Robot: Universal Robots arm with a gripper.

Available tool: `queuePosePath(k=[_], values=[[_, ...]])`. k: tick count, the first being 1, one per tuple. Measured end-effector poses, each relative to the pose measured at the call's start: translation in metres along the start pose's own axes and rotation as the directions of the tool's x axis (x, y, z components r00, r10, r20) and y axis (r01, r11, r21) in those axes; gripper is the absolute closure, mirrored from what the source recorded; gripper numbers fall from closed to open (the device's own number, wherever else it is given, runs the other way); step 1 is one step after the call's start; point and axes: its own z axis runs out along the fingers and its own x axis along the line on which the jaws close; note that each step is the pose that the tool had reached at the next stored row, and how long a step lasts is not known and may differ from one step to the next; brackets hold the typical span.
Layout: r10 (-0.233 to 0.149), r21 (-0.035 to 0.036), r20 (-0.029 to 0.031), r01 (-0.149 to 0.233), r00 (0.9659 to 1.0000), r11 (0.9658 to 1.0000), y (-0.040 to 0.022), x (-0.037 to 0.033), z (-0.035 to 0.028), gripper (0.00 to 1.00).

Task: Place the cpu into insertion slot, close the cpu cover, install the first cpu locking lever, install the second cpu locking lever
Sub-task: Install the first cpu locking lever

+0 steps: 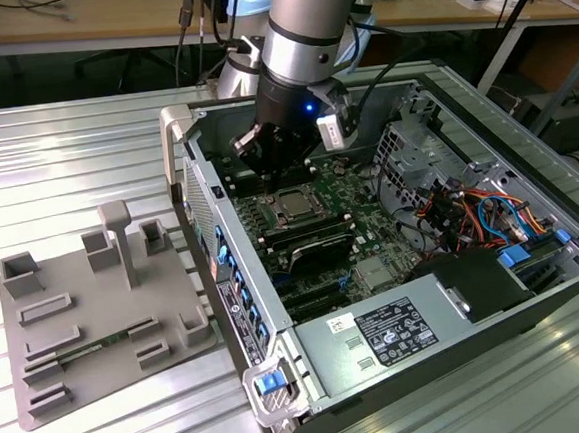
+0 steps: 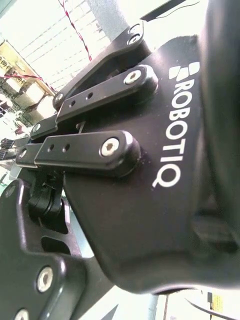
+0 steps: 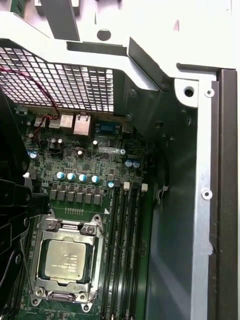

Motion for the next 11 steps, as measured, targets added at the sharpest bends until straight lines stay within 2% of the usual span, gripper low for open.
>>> queuePosePath(k=[11], values=[[0.0, 0.0, 0.0001, 0.0, 1.0, 1.0, 0.0013, 0.0111, 0.0005, 0.89]])
